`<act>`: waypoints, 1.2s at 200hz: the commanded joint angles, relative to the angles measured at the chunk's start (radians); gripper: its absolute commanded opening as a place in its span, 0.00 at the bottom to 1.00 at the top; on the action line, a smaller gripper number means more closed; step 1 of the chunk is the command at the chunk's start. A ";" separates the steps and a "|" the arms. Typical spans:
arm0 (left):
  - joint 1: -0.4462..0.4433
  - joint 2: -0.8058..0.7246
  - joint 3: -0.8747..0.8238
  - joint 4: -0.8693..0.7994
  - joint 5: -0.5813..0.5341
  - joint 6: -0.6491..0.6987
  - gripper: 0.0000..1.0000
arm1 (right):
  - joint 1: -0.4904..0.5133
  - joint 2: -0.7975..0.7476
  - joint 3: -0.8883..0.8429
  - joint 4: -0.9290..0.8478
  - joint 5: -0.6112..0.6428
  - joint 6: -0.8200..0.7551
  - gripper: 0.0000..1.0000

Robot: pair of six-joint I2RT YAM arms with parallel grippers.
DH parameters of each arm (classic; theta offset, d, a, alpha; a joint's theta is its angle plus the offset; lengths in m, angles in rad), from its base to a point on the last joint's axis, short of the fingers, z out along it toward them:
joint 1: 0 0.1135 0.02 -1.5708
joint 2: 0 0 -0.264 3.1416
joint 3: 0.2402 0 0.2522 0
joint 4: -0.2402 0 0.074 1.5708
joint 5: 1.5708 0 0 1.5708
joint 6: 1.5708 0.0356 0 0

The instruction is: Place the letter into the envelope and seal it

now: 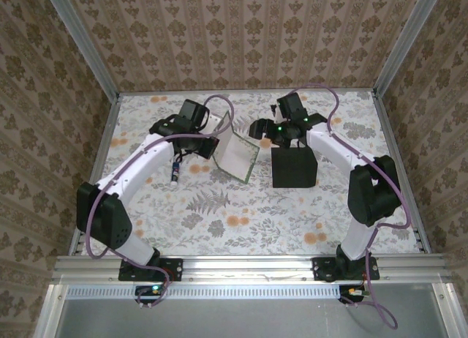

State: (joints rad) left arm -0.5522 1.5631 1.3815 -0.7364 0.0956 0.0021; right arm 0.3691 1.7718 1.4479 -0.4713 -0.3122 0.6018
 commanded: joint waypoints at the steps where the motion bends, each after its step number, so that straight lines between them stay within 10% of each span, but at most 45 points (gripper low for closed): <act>1: -0.032 0.034 -0.008 0.008 -0.083 0.032 0.00 | -0.003 0.013 0.080 -0.128 0.000 0.083 0.87; 240: -0.356 0.230 0.011 0.108 -0.513 0.102 0.00 | -0.040 0.291 0.319 -0.247 -0.203 0.392 0.71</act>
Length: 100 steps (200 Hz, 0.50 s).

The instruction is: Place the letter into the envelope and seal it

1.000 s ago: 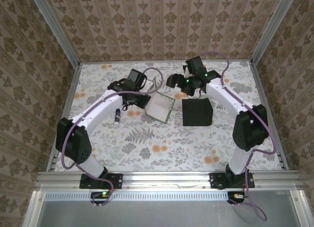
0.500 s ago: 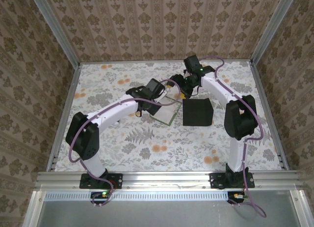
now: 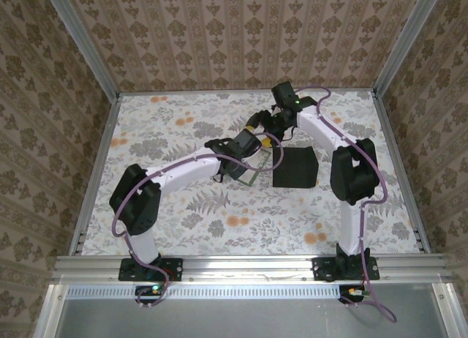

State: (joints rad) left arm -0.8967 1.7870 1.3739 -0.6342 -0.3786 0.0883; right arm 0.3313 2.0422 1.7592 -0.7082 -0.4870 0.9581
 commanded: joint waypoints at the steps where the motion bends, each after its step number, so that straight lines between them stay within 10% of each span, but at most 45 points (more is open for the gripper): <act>1: -0.012 0.006 0.019 0.005 -0.039 0.016 0.00 | -0.003 0.021 0.007 -0.009 -0.028 0.037 0.70; 100: -0.030 0.002 0.023 -0.005 -0.027 -0.004 0.00 | 0.008 0.069 -0.042 0.076 -0.030 0.092 0.52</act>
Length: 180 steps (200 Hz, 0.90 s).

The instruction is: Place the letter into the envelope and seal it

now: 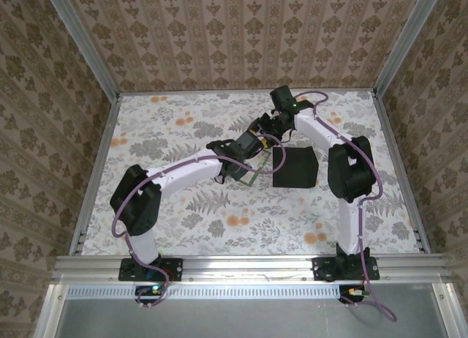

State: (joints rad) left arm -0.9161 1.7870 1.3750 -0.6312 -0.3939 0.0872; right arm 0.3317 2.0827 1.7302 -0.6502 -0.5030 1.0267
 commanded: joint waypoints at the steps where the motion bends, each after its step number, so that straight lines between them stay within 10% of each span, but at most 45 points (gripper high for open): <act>1: -0.011 0.002 0.022 -0.008 -0.012 -0.003 0.00 | 0.008 0.029 -0.013 0.020 -0.014 0.024 0.52; 80: -0.014 0.003 0.024 -0.015 -0.011 -0.007 0.00 | 0.007 0.035 -0.040 0.062 -0.001 0.043 0.20; 113: -0.015 0.000 0.022 -0.022 -0.013 -0.012 0.13 | 0.008 0.034 -0.048 0.072 0.004 0.045 0.03; 180: -0.016 -0.055 0.054 -0.102 -0.003 -0.056 0.57 | 0.007 0.027 -0.087 0.100 0.027 0.039 0.00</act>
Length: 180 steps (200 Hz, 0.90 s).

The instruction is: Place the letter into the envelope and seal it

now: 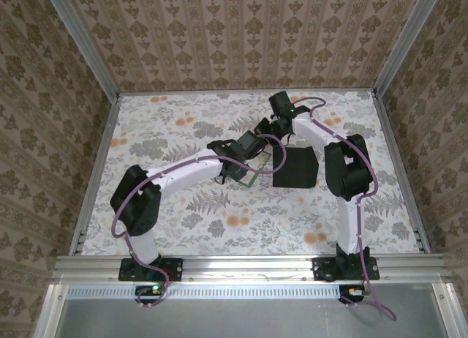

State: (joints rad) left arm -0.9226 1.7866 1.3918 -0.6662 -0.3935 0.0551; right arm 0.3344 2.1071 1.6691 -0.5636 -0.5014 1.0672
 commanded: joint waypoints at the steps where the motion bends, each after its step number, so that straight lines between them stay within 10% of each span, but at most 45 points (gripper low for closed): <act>1: -0.010 -0.058 0.038 -0.070 -0.002 -0.025 0.57 | 0.005 0.002 -0.027 0.014 0.026 -0.001 0.00; 42: 0.025 -0.205 0.025 -0.139 0.082 -0.059 0.81 | 0.004 -0.013 -0.080 0.084 0.017 -0.020 0.00; 180: 0.546 -0.430 -0.260 0.143 0.774 -0.259 0.84 | 0.000 -0.123 -0.305 0.522 -0.171 -0.145 0.00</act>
State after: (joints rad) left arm -0.4252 1.3396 1.1629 -0.6113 0.2249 -0.1505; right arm 0.3344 2.0354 1.3930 -0.1585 -0.5995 0.9516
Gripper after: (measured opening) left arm 0.841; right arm 0.057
